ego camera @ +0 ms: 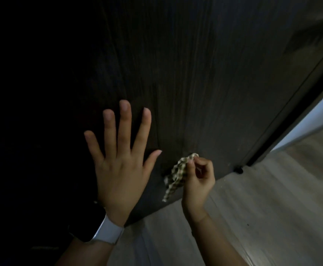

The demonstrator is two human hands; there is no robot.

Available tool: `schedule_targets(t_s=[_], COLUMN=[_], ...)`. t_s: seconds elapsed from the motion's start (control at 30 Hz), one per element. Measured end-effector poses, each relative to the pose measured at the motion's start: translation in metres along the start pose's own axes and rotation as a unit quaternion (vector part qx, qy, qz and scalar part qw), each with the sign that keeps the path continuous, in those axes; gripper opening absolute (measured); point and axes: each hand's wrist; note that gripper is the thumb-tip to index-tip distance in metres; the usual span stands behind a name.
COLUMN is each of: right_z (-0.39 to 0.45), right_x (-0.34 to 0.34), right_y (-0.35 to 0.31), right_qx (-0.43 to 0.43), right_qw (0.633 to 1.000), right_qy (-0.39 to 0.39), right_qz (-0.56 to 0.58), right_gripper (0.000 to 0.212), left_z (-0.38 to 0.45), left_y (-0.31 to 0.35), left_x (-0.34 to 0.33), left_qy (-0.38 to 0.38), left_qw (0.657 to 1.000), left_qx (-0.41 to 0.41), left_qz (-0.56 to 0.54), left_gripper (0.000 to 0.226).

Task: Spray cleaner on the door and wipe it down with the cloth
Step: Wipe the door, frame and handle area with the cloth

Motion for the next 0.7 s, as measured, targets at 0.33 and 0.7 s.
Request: schedule_targets(t_s=[0.33, 0.7], right_z=[-0.016, -0.02], right_x=[0.023, 0.038], right_y=[0.064, 0.08], right_qx=[-0.28, -0.378], right_qw=[0.943, 0.906], right_qy=[0.182, 0.191], right_qz=[0.002, 0.021], right_gripper=[0.025, 0.021], left_z=[-0.001, -0.002], left_y=[0.001, 0.001], left_x=[-0.001, -0.002], left_qy=[-0.012, -0.007], left_qw=[1.0, 1.0], left_qx=[-0.009, -0.004], left_qz=[0.026, 0.022], left_gripper=[0.101, 0.099])
Point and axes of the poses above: each hand's wrist, its own z-axis towards the middle knuckle, its own x-axis out of the back of the hand, y = z × x, and after that the axes turned 6 degrees about z, right-handed
